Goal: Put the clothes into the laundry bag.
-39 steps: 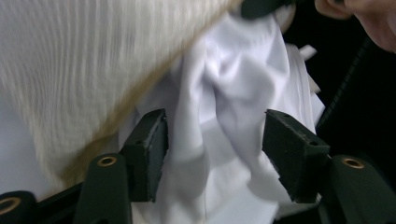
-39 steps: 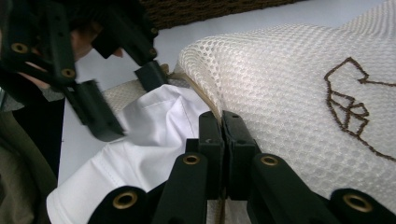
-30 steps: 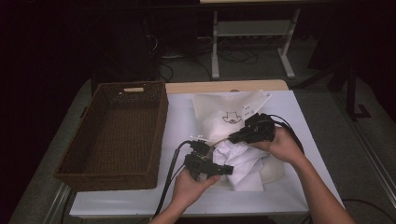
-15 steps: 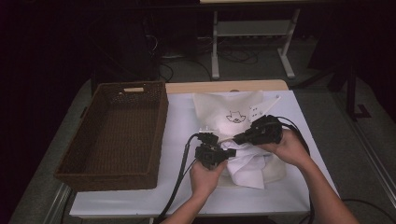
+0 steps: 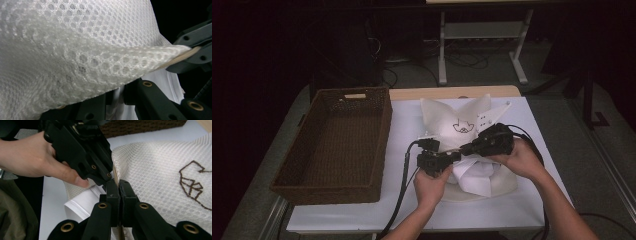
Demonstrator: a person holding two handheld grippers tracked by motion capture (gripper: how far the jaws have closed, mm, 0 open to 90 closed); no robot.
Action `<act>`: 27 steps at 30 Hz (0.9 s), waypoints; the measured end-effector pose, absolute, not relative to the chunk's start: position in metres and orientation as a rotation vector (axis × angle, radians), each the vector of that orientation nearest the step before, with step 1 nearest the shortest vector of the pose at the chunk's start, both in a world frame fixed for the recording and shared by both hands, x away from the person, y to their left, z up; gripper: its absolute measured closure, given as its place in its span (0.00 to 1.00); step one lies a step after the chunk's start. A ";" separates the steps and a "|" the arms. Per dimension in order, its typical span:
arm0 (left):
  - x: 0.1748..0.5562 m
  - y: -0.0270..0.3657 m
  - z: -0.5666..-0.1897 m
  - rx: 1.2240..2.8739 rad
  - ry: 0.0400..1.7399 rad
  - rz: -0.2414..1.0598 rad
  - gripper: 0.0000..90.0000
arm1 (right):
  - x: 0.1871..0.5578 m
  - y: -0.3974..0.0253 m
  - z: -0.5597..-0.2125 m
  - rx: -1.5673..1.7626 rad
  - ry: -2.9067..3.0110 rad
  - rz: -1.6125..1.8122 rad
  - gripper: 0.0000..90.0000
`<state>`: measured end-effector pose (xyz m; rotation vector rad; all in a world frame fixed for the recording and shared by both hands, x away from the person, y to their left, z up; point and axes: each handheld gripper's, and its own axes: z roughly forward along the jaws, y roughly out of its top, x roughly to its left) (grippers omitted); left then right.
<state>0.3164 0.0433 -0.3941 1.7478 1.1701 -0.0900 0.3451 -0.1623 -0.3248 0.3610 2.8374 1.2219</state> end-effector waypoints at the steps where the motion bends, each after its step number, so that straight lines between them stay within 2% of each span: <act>1: 0.316 0.044 -0.394 1.755 1.165 -0.097 0.87 | 0.347 -0.162 -0.327 0.368 2.843 1.219 0.96; 5: 0.311 0.048 -0.394 1.797 1.148 -0.133 0.72 | 0.351 -0.161 -0.331 0.385 2.854 1.211 0.96; 9: 0.303 0.056 -0.393 1.821 1.139 -0.104 0.62 | 0.352 -0.161 -0.333 0.394 2.856 1.212 0.96; 13: 0.298 0.062 -0.392 1.828 1.143 -0.139 0.54 | 0.354 -0.162 -0.333 0.407 2.852 1.216 0.96; 27: 0.275 0.081 -0.400 1.915 1.122 -0.225 0.40 | 0.360 -0.164 -0.335 0.442 2.854 1.211 0.96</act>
